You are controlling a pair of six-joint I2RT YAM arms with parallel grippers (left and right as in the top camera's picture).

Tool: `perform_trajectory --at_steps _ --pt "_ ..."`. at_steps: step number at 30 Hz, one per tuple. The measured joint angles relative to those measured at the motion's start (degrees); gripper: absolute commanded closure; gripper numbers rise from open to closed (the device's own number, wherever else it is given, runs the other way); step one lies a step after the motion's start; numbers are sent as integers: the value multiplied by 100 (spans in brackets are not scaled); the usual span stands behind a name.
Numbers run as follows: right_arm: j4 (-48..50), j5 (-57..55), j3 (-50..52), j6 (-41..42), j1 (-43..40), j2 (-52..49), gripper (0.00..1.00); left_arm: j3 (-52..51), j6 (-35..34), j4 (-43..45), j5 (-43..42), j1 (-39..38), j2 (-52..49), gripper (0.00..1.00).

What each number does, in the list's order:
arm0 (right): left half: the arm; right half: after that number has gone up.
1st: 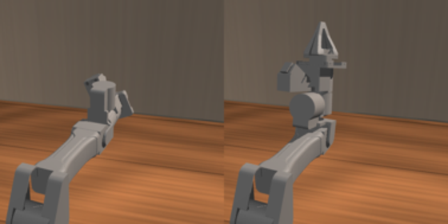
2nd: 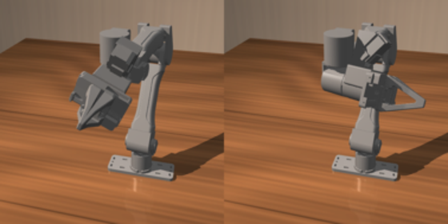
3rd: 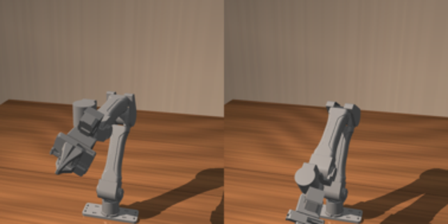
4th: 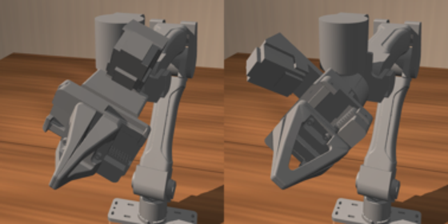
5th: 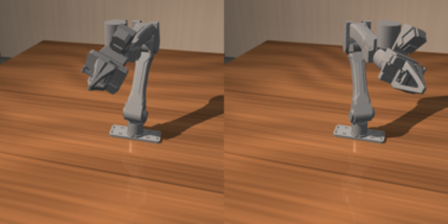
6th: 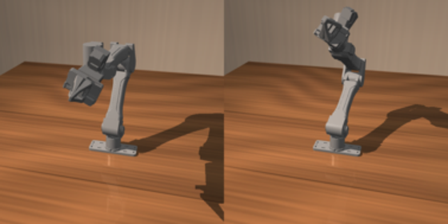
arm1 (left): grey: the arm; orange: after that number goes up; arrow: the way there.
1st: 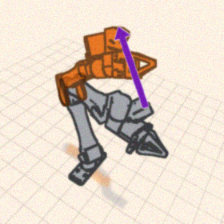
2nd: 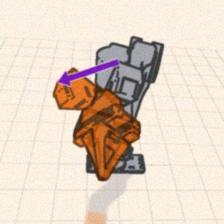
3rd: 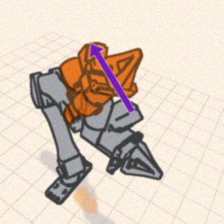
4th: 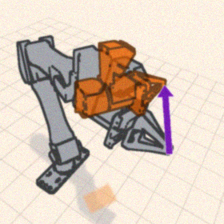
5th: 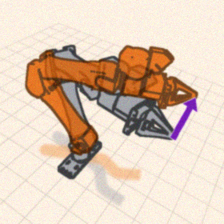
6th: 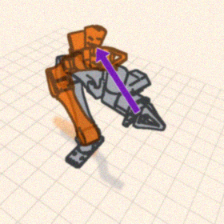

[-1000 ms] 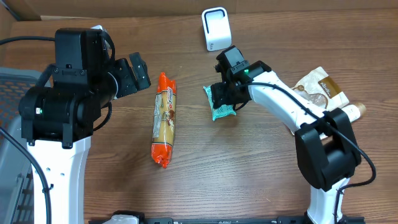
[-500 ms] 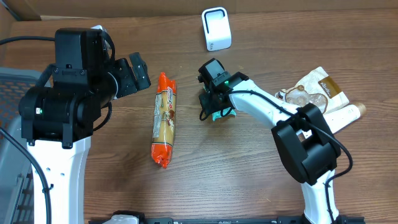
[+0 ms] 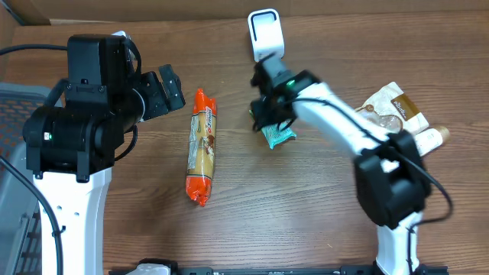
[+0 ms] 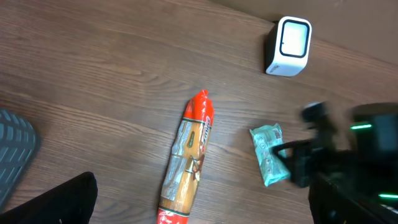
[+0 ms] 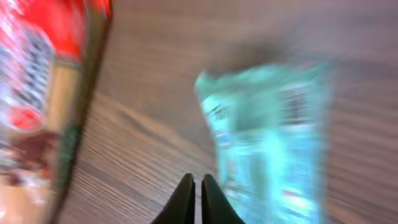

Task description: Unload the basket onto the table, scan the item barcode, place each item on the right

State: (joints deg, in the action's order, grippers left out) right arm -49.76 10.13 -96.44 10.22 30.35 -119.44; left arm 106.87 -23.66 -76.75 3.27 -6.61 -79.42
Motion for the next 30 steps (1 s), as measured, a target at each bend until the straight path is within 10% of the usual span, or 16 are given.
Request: perform_trajectory --at_steps 5,22,30 --pt "-254 352 -173 -485 -782 361 52 0 0 0 2 0 0 0" --pt "-988 2533 -138 -2129 -1469 -1167 46 0 0 0 2 2 0 0" --pt "-455 2651 92 -1762 -1255 -1191 88 0 0 0 0 0 0 1"
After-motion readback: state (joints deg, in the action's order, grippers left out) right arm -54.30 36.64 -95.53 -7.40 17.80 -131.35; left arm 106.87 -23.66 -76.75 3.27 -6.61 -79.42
